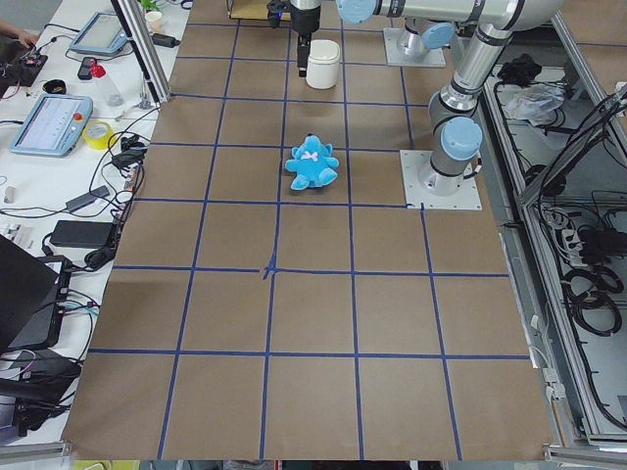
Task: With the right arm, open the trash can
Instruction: 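Lower the right gripper onto the lid of the white trash can, then press the lid's front edge with the right gripper to flip it open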
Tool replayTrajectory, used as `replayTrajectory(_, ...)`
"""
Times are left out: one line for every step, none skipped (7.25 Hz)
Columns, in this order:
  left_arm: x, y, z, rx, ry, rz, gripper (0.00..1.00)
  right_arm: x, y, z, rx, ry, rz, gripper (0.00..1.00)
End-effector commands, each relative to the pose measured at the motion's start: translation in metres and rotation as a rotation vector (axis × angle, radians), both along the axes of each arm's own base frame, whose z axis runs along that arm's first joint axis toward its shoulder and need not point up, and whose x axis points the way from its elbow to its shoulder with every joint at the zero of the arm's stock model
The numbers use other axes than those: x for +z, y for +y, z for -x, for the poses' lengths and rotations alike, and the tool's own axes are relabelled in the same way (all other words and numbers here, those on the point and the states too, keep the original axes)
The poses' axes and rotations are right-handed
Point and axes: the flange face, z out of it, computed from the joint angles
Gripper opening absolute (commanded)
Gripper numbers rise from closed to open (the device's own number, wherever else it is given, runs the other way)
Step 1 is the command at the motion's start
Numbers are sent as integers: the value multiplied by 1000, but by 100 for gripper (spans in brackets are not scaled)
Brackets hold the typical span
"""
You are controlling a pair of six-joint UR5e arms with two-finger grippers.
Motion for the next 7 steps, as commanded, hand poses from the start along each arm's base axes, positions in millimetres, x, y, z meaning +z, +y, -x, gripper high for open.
replayTrajectory(0,0,0,-1,0,0,100,-36,9,1,4,9,-45,0)
replayTrajectory(0,0,0,1,0,0,100,-51,11,1,6,16,-75,0)
replayTrajectory(0,0,0,-1,0,0,100,-56,11,2,5,19,-85,0)
replayTrajectory(0,0,0,-1,0,0,100,-59,10,1,6,20,-91,0)
replayTrajectory(0,0,0,1,0,0,100,-64,10,1,5,23,-102,0)
replayTrajectory(0,0,0,1,0,0,100,-67,9,1,5,24,-108,0)
replayTrajectory(0,0,0,1,0,0,100,-67,8,1,5,24,-108,0)
